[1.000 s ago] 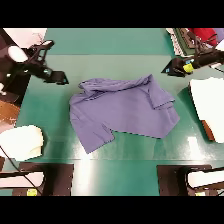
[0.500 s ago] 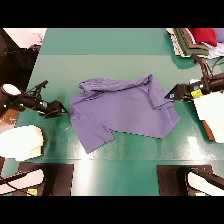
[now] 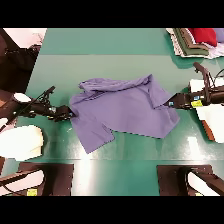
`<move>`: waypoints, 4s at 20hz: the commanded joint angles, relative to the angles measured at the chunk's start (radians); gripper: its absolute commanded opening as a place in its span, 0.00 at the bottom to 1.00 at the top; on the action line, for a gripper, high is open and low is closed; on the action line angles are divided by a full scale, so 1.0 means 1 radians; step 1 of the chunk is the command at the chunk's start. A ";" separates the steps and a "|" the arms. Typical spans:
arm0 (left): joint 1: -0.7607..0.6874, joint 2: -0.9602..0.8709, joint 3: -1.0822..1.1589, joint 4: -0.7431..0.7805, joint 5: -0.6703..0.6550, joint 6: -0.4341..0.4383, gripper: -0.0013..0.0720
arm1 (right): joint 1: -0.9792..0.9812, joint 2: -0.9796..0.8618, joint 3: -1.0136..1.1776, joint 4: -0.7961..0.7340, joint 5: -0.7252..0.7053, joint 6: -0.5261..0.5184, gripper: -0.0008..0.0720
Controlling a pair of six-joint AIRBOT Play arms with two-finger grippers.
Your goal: Fold the shirts.
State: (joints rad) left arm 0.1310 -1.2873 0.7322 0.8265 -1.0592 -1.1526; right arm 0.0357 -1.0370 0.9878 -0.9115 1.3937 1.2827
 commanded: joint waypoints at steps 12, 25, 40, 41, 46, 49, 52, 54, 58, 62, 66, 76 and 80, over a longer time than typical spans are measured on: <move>-0.086 0.041 0.090 -0.002 0.048 0.002 0.06 | -0.414 0.200 -0.524 -0.122 -0.049 0.110 0.62; -0.085 0.054 0.090 0.011 -0.008 0.001 0.06 | 0.016 -0.139 -0.364 -0.036 -0.193 0.059 0.04; 0.024 0.502 1.107 0.014 -0.072 -0.029 0.06 | -0.184 0.274 0.661 -0.059 -0.137 0.116 0.03; 0.024 0.502 1.186 0.014 -0.072 -0.038 0.06 | -0.195 0.283 0.703 -0.058 -0.126 0.116 0.03; 0.024 0.502 1.490 -0.002 -0.049 -0.083 0.06 | -0.293 0.307 0.911 -0.058 0.003 0.116 0.03; 0.024 0.502 1.498 -0.002 -0.059 -0.107 0.06 | -0.359 0.250 1.044 -0.056 0.125 0.117 0.03; 0.024 0.502 1.318 -0.002 -0.068 -0.107 0.06 | -0.378 0.150 1.102 -0.038 0.244 0.148 0.03; 0.024 0.488 1.148 -0.001 -0.096 -0.107 0.06 | -0.378 0.090 1.032 -0.002 0.278 0.149 0.03; 0.024 0.373 0.866 0.000 -0.152 -0.103 0.06 | -0.285 -0.062 0.809 -0.008 0.310 0.149 0.03; 0.011 0.175 0.715 0.012 -0.179 -0.068 0.06 | -0.147 -0.247 0.632 -0.008 0.246 0.149 0.03; -0.051 -0.066 0.705 0.023 -0.072 0.014 0.06 | -0.071 -0.456 0.578 -0.007 0.056 0.149 0.03; -0.085 -0.238 0.728 0.021 0.312 0.114 0.06 | -0.060 -0.743 0.874 -0.080 -0.117 0.114 0.03; -0.086 -0.238 0.719 0.075 0.141 0.139 0.06 | -0.013 -0.721 0.883 -0.315 0.057 0.110 0.03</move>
State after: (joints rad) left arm 0.0463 -1.5192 1.4574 0.8627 -0.8337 -1.0386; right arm -0.0021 -1.7554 1.8465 -1.0645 1.3476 1.3998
